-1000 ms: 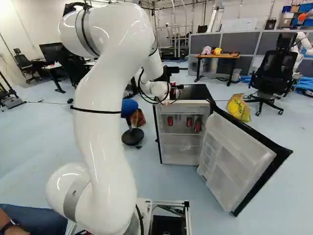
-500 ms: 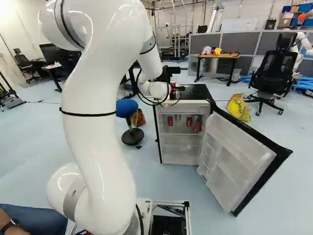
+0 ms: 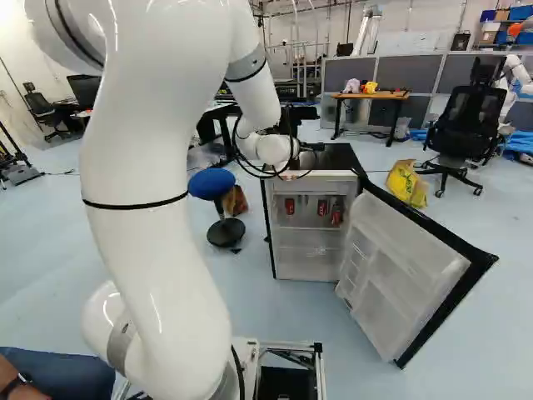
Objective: Grab a drink from the fridge
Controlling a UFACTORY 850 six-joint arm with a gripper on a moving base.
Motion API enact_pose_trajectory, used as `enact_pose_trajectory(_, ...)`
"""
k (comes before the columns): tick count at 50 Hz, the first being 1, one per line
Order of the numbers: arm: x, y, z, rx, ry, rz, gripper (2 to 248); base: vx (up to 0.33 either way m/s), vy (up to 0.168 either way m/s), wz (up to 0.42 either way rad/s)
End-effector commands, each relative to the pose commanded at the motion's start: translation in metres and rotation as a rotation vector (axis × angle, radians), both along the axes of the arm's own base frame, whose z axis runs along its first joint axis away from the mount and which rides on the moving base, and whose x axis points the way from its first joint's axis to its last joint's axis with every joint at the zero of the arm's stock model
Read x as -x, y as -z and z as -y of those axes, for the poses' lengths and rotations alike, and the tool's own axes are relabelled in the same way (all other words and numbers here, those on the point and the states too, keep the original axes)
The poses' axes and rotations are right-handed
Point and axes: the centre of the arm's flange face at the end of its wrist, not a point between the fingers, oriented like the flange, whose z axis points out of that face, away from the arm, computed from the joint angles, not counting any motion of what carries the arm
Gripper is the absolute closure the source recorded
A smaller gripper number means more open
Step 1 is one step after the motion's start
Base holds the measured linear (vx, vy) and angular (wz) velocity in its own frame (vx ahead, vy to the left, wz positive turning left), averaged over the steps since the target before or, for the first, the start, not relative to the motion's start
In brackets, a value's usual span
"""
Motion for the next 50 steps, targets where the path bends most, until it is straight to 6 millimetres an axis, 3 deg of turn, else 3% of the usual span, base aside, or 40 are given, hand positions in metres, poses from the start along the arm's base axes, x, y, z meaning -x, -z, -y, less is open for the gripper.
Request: enact_pose_trajectory(50,0.076,-0.032,0.060,-0.076,0.164,-0.212,3,0.000,0.000,0.000)
